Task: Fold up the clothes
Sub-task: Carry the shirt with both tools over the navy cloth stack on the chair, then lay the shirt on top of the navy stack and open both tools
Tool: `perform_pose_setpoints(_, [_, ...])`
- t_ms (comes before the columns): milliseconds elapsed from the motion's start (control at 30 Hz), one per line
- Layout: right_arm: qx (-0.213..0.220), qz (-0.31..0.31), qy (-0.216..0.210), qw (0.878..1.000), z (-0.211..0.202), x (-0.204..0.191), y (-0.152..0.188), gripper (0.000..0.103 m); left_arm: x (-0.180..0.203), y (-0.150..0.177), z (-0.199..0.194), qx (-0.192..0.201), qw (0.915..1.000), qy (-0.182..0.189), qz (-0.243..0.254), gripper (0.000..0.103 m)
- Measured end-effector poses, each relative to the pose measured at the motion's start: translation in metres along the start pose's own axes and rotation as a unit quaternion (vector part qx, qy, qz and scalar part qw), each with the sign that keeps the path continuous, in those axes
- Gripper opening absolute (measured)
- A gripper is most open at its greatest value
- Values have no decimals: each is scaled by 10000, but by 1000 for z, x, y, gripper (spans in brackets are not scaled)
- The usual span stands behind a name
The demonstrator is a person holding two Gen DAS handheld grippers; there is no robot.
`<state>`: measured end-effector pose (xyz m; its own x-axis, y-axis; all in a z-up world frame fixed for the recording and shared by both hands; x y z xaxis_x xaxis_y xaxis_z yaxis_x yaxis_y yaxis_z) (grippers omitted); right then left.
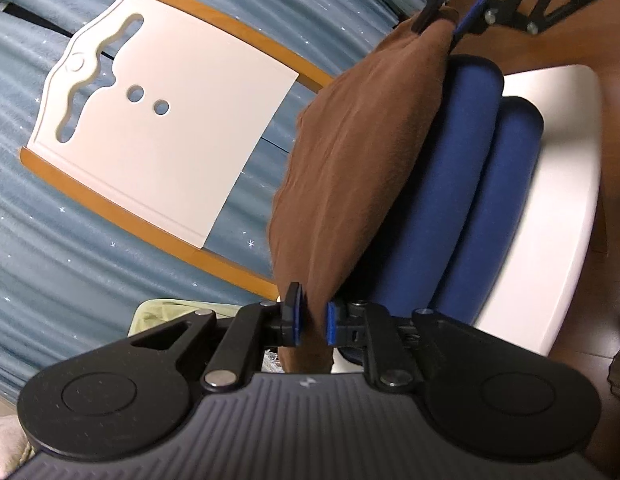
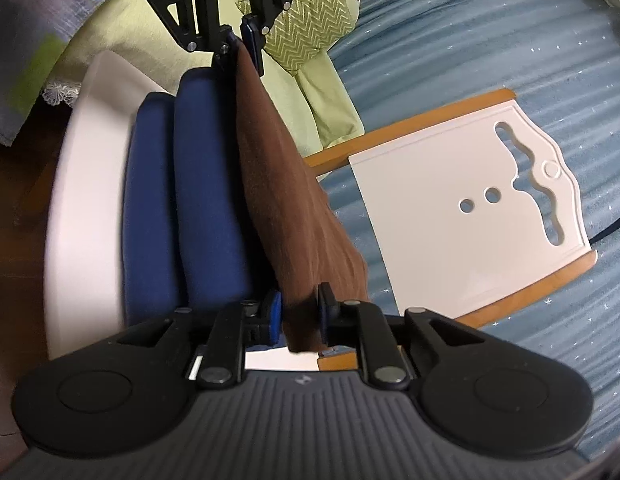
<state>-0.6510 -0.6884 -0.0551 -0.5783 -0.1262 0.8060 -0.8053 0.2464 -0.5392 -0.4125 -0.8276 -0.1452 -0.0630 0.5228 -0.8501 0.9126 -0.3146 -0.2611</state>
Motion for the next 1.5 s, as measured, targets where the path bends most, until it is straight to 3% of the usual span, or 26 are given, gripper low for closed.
perform_pose_setpoints(167, [71,283,1,9996,9,5,-22,7,-23,2,21,-60,9976,-577,377,13])
perform_pose_setpoints(333, [19,267,-148,9995,26,-5,-23,7,-3,21,37,-180,9986,-15,496,13])
perform_pose_setpoints(600, [-15,268,-134,9996,27,-11,-15,7,3,26,34,-109,9990,-91,416,15])
perform_pose_setpoints(700, [-31,241,-99,9997,27,-12,-15,8,4,31,31,-90,9991,-36,414,22])
perform_pose_setpoints(900, [-71,213,-6,9997,26,-12,-15,10,-6,49,32,-370,9993,17,6,27])
perform_pose_setpoints(1067, [-135,491,63,9987,11,-8,-9,12,-13,71,4,-443,9965,-100,-707,26])
perform_pose_setpoints(1267, [341,1982,-83,9795,-21,9,-26,12,-40,47,-13,1,9917,-401,-1218,26])
perform_pose_setpoints(1433, [768,2932,-42,9530,1,22,-55,12,-53,6,19,334,9900,-265,-1342,26])
perform_pose_setpoints(1500, [645,3063,18,9497,22,20,-50,12,-39,2,36,284,9915,-40,-1270,21])
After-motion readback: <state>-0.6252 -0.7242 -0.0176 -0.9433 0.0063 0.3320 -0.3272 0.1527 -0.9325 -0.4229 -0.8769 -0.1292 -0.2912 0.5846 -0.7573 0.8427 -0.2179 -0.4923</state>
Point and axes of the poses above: each gripper's, at about its wrist camera, not at the fingertips, and z roughly the way its jaws point, x to its right, y to its underside, the point moved 7 cm from there along z, roughly the way its jaws point, and after that the axes turned 10 degrees about z, right-handed, at the moved point
